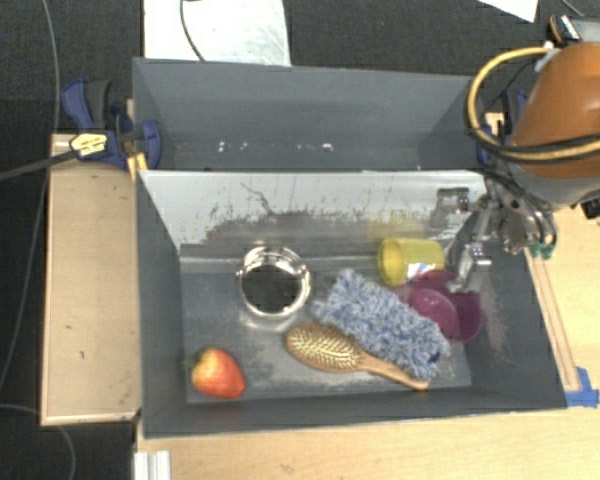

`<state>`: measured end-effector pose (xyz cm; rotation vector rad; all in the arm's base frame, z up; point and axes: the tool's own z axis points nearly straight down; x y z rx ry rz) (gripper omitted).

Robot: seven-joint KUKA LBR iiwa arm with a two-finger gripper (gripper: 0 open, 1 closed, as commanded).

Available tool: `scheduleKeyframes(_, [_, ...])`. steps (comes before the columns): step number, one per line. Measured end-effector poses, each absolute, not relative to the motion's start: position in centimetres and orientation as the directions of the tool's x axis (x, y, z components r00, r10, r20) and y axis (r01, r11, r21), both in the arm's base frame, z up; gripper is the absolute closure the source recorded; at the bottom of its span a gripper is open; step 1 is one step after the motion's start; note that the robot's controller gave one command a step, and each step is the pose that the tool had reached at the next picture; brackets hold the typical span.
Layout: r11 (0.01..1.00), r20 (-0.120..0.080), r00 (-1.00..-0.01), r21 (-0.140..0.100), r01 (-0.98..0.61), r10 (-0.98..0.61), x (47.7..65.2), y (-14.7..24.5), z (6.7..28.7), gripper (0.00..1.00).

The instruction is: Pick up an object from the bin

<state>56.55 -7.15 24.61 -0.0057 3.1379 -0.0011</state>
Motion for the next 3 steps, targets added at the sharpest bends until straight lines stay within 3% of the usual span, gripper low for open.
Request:
scheduleKeyframes(1, [1.000, -0.009, -1.000, -0.003, -0.026, -0.026, 58.7, -9.6, 24.9, 0.00])
scheduleKeyframes(2, [1.000, -0.008, -0.999, 0.000, -0.031, -0.031, 56.8, -9.8, 25.1, 0.00])
scheduleKeyframes(3, [1.000, -0.013, -0.999, -0.001, -0.030, -0.030, 58.0, -9.5, 24.6, 0.00])
